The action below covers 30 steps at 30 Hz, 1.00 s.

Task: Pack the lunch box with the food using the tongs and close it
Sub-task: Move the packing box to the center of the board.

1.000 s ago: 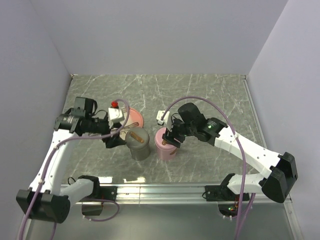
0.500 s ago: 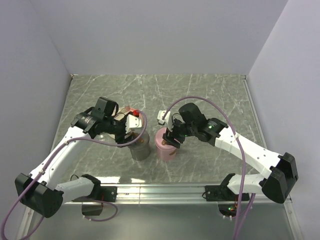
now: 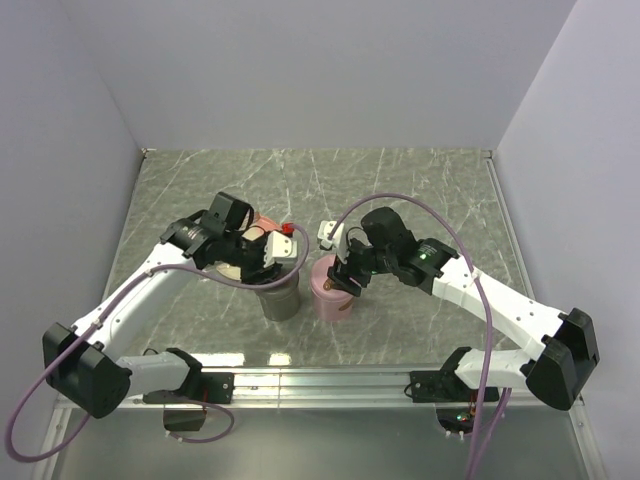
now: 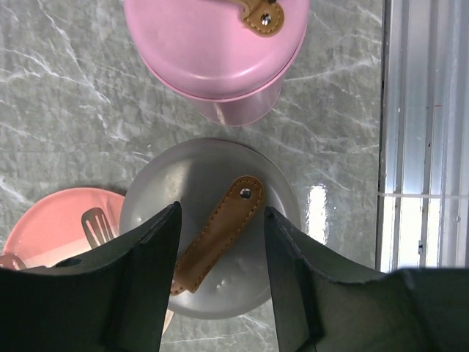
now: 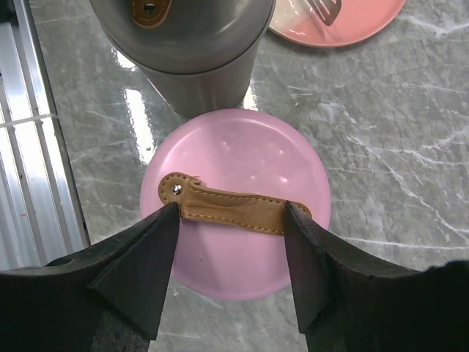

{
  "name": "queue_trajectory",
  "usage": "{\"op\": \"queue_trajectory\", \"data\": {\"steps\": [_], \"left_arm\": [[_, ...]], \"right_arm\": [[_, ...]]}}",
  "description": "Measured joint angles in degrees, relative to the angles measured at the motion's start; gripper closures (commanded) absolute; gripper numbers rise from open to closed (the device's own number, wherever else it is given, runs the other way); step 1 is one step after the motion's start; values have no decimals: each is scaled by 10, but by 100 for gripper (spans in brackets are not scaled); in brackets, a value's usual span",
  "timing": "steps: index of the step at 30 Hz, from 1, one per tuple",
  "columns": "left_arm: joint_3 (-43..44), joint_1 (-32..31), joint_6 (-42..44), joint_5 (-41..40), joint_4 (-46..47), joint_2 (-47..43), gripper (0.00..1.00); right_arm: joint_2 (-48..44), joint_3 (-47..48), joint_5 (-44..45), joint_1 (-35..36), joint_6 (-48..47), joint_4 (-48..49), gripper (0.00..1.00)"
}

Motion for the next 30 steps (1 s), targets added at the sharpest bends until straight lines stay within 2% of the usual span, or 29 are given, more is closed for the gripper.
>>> {"op": "queue_trajectory", "data": {"steps": [13, 20, 30], "left_arm": [[-5, -2, 6, 4, 10, 19, 44], [-11, -3, 4, 9, 20, 13, 37], [-3, -3, -21, -1, 22, 11, 34]], "right_arm": [[-2, -3, -2, 0, -2, 3, 35], [-3, -4, -4, -1, -2, 3, 34], [-2, 22, -15, -3, 11, -33, 33]]}}
